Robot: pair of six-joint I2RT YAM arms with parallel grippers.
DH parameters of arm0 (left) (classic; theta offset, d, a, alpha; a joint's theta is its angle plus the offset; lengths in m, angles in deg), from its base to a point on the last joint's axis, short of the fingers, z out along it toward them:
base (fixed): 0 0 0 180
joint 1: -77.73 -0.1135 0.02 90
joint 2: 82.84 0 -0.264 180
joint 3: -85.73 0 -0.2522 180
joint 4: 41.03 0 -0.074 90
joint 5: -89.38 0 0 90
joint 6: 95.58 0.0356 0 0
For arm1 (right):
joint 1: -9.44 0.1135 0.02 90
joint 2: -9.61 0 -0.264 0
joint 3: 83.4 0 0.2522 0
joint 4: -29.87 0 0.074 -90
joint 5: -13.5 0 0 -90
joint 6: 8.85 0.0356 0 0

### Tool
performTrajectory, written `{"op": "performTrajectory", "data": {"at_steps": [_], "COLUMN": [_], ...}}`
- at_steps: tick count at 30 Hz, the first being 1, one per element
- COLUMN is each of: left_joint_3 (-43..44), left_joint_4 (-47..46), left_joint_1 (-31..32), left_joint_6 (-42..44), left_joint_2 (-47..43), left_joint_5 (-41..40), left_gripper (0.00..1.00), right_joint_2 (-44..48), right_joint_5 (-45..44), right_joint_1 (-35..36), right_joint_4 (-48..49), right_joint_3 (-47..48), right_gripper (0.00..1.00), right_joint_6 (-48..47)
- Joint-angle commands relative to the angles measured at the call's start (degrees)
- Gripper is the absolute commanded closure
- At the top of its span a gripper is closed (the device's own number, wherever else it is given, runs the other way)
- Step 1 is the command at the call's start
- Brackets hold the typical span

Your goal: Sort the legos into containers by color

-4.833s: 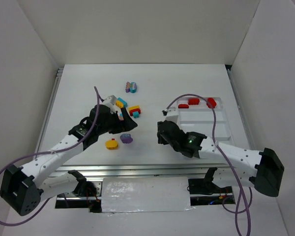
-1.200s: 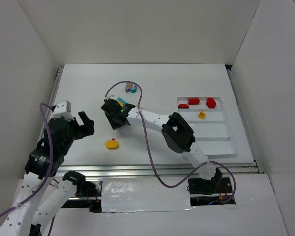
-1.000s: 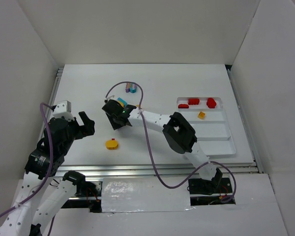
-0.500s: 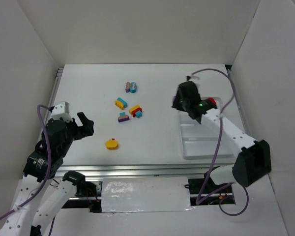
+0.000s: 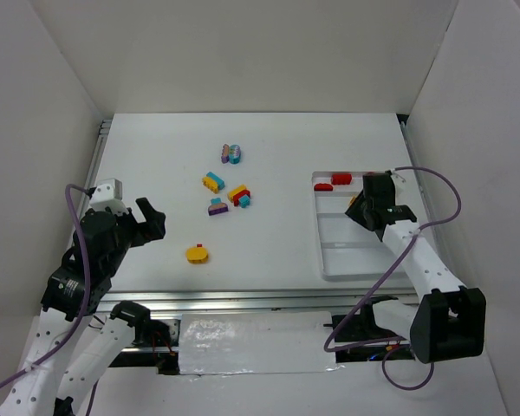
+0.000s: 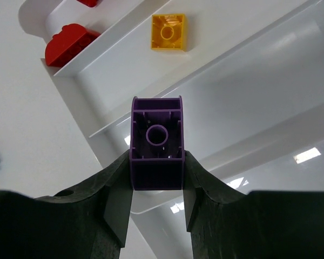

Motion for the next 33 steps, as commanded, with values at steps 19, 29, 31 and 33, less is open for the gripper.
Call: {"op": "performTrajectory", "data": {"at_steps": [19,29,31,33], "left_joint_3": [0.01,0.01,0.10,0.01], "left_joint_4": [-1.79,-1.96,-1.79,-1.79], "left_joint_1": [-0.40,-0.40,-0.40,-0.40], "left_joint_6": [-0.11,0.06,-0.02,-0.02], "left_joint_2": [1.07,1.25,1.42,1.51], "left_joint_5": [0.50,0.85,0.76,0.76], "left_gripper": [0.00,0.01,0.00,0.01], "right_joint_2": [-2.38,1.39,3.41,4.48], "right_joint_5": [2.73,4.23,3.44,2.39], "right_joint_1": [-0.31,-0.05,1.17,2.49], "right_joint_4": [6.53,6.63,6.19,5.23], "right_joint_3": [-4.72,-7.80,-7.45,-6.49], "right_gripper": [0.95,0.25,0.15,0.12], "right_joint_6": [5.67,4.54,4.36,3.83]}}
